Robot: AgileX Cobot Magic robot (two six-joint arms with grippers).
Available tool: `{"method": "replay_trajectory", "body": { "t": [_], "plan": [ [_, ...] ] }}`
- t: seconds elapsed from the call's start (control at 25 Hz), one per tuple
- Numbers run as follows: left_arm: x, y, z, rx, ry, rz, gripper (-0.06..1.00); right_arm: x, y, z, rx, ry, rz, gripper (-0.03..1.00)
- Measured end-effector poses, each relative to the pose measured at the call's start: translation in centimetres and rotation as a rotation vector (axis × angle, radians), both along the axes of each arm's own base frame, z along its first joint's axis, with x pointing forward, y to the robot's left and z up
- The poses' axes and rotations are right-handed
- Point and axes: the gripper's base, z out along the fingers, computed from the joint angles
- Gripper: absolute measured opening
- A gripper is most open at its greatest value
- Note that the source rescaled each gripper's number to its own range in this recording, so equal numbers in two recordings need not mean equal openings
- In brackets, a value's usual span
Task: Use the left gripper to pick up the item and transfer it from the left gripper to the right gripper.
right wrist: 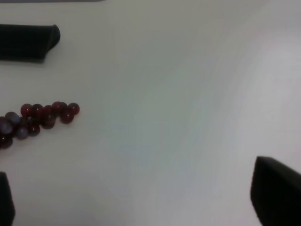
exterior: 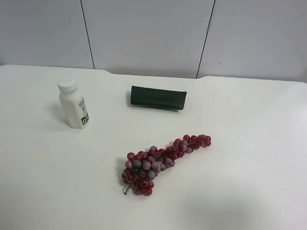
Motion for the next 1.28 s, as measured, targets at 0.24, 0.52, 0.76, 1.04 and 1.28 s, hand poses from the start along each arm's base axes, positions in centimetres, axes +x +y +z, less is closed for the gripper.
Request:
{"method": "replay_trajectory", "body": {
  "t": [0.24,0.52,0.76,1.04,1.28],
  "plan": [
    [0.0,0.0,0.0,0.000,0.000,0.000,0.97,0.0,0.0,0.0,0.000,0.000,0.000,0.98],
    [0.0,0.0,0.0,0.000,0.000,0.000,0.97,0.0,0.0,0.0,0.000,0.000,0.000,0.98],
    [0.0,0.0,0.0,-0.001,0.000,-0.001,0.97,0.0,0.0,0.0,0.000,0.000,0.000,0.98],
    [1.1,0.0,3.7,-0.005,0.080,-0.002,0.97,0.0,0.0,0.0,0.000,0.000,0.000,0.98],
    [6.1,0.0,8.9,0.027,0.273,-0.022,0.97,0.0,0.0,0.0,0.000,0.000,0.000,0.98]
  ]
}}
